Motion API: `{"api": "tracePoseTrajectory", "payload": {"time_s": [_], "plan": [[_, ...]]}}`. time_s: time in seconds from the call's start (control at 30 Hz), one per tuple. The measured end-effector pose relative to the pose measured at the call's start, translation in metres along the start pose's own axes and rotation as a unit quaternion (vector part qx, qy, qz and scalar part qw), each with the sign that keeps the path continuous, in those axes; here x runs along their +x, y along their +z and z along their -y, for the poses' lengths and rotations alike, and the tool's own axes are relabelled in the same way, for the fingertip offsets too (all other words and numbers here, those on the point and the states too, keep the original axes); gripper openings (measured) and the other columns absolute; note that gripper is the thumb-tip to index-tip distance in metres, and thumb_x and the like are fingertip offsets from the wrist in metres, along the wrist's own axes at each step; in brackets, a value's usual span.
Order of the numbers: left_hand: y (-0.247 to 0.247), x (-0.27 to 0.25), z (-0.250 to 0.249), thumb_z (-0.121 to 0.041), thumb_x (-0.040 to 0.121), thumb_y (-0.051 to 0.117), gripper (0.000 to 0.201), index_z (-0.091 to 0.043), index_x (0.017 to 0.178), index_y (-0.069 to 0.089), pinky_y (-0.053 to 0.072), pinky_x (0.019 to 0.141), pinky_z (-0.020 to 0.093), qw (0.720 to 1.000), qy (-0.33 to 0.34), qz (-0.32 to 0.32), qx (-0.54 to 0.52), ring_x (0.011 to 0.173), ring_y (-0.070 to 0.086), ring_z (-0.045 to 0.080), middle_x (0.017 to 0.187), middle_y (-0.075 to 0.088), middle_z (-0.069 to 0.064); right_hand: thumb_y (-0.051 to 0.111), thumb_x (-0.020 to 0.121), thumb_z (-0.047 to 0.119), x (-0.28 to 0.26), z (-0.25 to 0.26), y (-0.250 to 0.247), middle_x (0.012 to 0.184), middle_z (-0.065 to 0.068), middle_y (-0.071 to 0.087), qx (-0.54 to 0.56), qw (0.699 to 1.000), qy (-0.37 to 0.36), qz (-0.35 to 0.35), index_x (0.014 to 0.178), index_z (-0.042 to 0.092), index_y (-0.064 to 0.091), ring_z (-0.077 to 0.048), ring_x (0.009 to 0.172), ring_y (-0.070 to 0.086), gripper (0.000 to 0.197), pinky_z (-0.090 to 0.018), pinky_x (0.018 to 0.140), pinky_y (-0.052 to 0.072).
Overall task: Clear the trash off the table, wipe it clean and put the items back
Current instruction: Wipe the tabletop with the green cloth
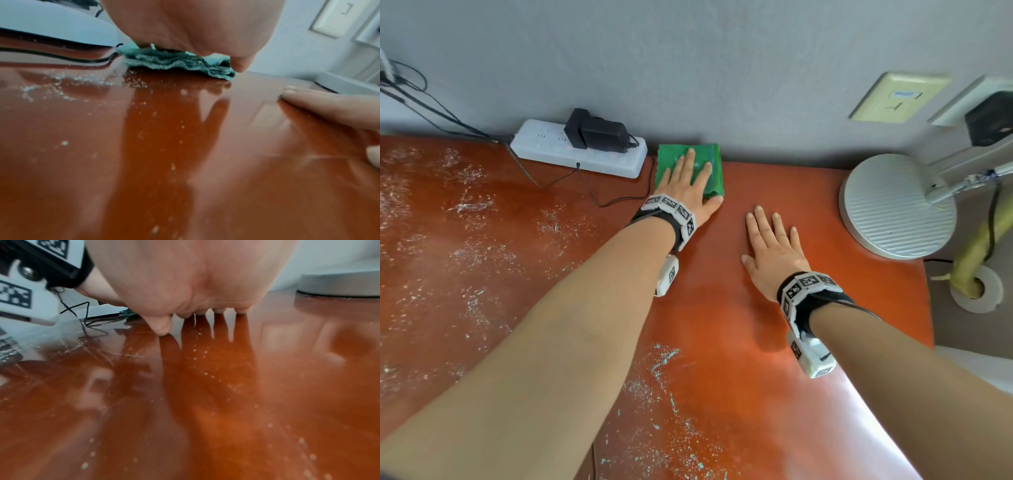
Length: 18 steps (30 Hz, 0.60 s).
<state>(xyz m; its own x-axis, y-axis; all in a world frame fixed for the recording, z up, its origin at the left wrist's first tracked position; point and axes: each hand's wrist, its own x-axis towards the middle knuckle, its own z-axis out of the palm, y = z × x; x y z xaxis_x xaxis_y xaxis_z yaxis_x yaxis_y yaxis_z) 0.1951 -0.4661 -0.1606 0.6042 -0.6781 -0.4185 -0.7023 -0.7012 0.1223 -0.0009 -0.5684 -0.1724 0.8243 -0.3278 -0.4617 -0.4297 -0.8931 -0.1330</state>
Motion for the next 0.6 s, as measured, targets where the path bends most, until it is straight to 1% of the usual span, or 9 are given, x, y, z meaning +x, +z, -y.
{"api": "tracePoseTrajectory", "payload": {"time_s": [0.1, 0.17, 0.33, 0.5, 0.6], "plan": [[0.0, 0.003, -0.001, -0.063, 0.098, 0.03, 0.077, -0.027, 0.16, 0.003, -0.001, 0.124, 0.043, 1.0, -0.009, -0.009, -0.018, 0.153, -0.011, 0.024, 0.165, -0.019, 0.009, 0.026, 0.103, 0.042, -0.001, 0.001, 0.002, 0.16, 0.005, -0.028, -0.01, 1.0, 0.006, 0.004, 0.154, 0.022, -0.021, -0.025, 0.151, -0.015, 0.072, -0.049, 0.123, 0.0], [0.006, -0.006, -0.002, -0.065, 0.097, 0.028, 0.079, -0.026, 0.159, -0.001, -0.003, 0.124, 0.043, 1.0, -0.017, -0.007, -0.024, 0.152, -0.015, 0.023, 0.164, -0.022, 0.008, 0.027, 0.103, 0.043, -0.002, 0.001, 0.002, 0.16, 0.005, -0.029, -0.014, 1.0, 0.008, 0.01, 0.154, 0.022, -0.022, -0.025, 0.151, -0.016, 0.073, -0.049, 0.123, 0.0], [0.036, -0.061, 0.003, -0.07, 0.095, 0.023, 0.085, -0.025, 0.158, -0.013, -0.004, 0.124, 0.045, 1.0, -0.025, 0.003, 0.012, 0.15, -0.021, 0.023, 0.16, -0.032, 0.007, 0.029, 0.104, 0.042, -0.002, 0.005, -0.002, 0.16, 0.005, -0.029, -0.011, 1.0, 0.016, 0.022, 0.154, 0.021, -0.021, -0.025, 0.151, -0.015, 0.074, -0.05, 0.122, 0.0], [0.059, -0.123, 0.012, -0.071, 0.094, 0.022, 0.087, -0.024, 0.156, -0.016, -0.002, 0.124, 0.045, 0.999, -0.014, 0.024, 0.023, 0.15, -0.023, 0.023, 0.159, -0.034, 0.008, 0.03, 0.104, 0.038, -0.004, 0.008, -0.007, 0.161, 0.005, -0.027, 0.001, 0.999, 0.024, 0.041, 0.155, 0.021, -0.019, -0.026, 0.151, -0.015, 0.072, -0.05, 0.122, 0.0], [0.065, -0.137, 0.02, -0.071, 0.093, 0.022, 0.087, -0.025, 0.157, -0.013, -0.001, 0.125, 0.045, 0.999, -0.01, 0.024, 0.022, 0.151, -0.021, 0.022, 0.16, -0.031, 0.008, 0.03, 0.104, 0.038, -0.003, 0.008, -0.009, 0.161, 0.005, -0.027, 0.006, 0.999, 0.021, 0.041, 0.155, 0.021, -0.019, -0.026, 0.151, -0.015, 0.072, -0.05, 0.122, 0.0]]}}
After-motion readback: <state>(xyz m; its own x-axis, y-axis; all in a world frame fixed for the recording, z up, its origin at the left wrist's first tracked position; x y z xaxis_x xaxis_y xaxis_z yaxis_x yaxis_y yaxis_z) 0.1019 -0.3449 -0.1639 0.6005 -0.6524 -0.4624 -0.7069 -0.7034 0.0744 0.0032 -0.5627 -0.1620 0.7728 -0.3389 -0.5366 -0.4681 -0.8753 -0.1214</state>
